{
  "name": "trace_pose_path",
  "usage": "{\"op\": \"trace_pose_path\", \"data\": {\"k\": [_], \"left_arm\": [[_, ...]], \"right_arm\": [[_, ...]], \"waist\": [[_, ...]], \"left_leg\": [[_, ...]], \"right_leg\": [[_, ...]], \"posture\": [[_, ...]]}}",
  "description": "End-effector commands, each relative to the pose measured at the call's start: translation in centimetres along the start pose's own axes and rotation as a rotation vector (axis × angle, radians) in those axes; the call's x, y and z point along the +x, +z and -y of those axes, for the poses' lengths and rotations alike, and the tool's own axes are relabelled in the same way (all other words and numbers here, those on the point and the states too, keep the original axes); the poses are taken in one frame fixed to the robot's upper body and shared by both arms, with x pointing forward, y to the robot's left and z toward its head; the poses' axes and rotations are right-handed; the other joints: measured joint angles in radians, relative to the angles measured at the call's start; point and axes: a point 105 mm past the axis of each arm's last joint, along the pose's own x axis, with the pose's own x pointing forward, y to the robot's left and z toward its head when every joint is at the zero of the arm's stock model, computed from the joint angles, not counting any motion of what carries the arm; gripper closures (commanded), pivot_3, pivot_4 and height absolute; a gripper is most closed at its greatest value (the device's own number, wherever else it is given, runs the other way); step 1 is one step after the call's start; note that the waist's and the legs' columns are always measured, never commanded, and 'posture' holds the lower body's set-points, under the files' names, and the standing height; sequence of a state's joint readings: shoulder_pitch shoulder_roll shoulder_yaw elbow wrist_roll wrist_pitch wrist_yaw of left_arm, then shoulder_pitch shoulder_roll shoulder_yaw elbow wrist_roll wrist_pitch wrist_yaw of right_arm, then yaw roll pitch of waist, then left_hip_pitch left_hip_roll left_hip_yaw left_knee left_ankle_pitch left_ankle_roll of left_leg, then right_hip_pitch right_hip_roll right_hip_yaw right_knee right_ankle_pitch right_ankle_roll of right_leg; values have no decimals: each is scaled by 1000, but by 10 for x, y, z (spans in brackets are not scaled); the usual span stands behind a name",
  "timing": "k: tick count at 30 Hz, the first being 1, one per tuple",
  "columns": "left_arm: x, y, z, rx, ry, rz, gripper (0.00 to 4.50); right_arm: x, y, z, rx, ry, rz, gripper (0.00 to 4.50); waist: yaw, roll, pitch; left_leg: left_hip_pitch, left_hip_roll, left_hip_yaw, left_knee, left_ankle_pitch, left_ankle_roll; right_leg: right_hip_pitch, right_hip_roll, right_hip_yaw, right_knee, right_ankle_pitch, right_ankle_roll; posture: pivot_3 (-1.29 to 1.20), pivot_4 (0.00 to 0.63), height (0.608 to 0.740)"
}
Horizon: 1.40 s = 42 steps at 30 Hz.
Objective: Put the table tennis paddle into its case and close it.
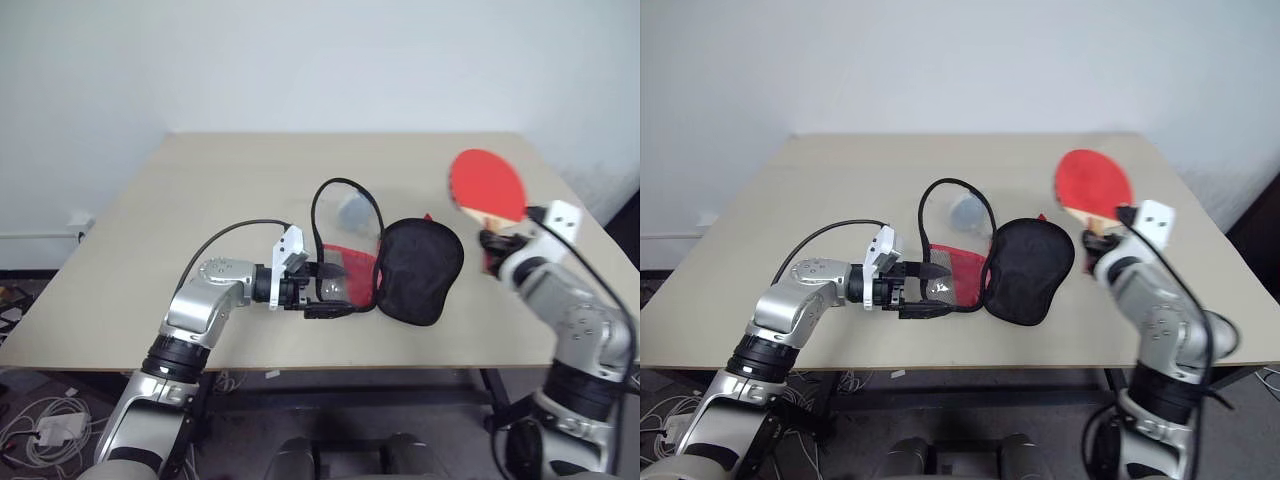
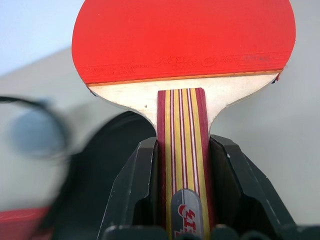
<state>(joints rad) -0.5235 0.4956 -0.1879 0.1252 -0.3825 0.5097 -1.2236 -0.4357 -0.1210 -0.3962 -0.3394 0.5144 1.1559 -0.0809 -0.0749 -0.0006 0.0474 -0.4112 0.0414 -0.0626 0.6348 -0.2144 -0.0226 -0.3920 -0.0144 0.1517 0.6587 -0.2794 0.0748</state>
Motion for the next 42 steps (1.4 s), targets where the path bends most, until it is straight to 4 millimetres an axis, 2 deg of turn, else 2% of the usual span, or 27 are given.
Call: {"op": "trace_pose_path", "data": {"k": [1, 4, 6, 10, 12, 16, 20, 25, 33, 38, 42], "left_arm": [[0, 11, -3, 53, -10, 6, 0], [3, 10, 0, 61, -35, -10, 0], [4, 11, 1, 61, -45, -12, 0], [3, 13, -1, 61, -48, -18, 0], [3, 13, -2, 62, -50, -20, 0], [3, 11, -1, 58, -60, -27, 0], [4, 9, -2, 55, -69, -33, 0], [8, 10, -2, 57, -76, -32, 0], [11, 12, -3, 70, -66, -23, 0], [10, 15, -1, 69, -66, -16, 0], [9, 19, -1, 68, -58, -9, 0]], "right_arm": [[-2, 4, -24, 5, 24, 36, 3391], [5, -27, -37, 6, 34, -36, 3391], [5, -40, -39, 0, 38, -67, 3391], [5, -73, -37, 24, 16, -154, 3391], [5, -81, -33, 39, -6, -168, 3391], [5, -82, -25, 59, -44, -146, 3391], [7, -65, -13, 108, -99, -76, 3391], [8, -54, -11, 119, -115, -38, 3391], [12, -69, -18, 116, -113, -82, 3391], [16, -73, -14, 115, -132, -98, 3391], [21, -75, -14, 135, -126, -121, 1994]], "waist": [[5, 0, 0], [2, 0, 0], [2, 0, 0], [0, 0, 0], [0, 0, 0], [0, 0, 0], [2, 0, 0], [0, 0, 0], [-4, 0, 0], [-15, 0, 0], [-26, 0, 0]], "left_leg": [[-1, 0, 0, 1, 0, 0], [-2, -1, -1, 3, 0, 0], [-2, -1, -1, 3, 0, 0], [-1, -1, -1, 3, 0, 0], [-1, -1, -1, 3, 0, 0], [-1, -1, -1, 3, 0, 0], [-1, -1, -1, 4, 0, 0], [-1, -1, -1, 3, 0, 0], [-1, -1, -1, 3, 0, 0], [-1, -1, -2, 3, 0, 0], [-1, -1, -2, 3, 0, 0]], "right_leg": [[0, 0, 0, 0, 0, 0], [1, -2, -1, 0, 0, 0], [1, -2, -1, 0, 0, 0], [1, -1, -2, 1, 0, 0], [0, -1, -2, 1, 0, 0], [1, -1, -2, 1, 0, 0], [1, -1, -2, 1, 0, 0], [1, -1, -2, 1, 0, 0], [1, -1, -2, 1, 0, 0], [1, -1, -2, 1, 0, 0], [2, -1, -2, 1, 0, 0]], "posture": [[0, 0, 740], [0, 0, 740], [0, 0, 740], [0, 0, 740], [0, 0, 740], [0, 0, 740], [0, 0, 740], [0, 0, 740], [0, 0, 740], [0, 0, 740], [0, 0, 740]]}}
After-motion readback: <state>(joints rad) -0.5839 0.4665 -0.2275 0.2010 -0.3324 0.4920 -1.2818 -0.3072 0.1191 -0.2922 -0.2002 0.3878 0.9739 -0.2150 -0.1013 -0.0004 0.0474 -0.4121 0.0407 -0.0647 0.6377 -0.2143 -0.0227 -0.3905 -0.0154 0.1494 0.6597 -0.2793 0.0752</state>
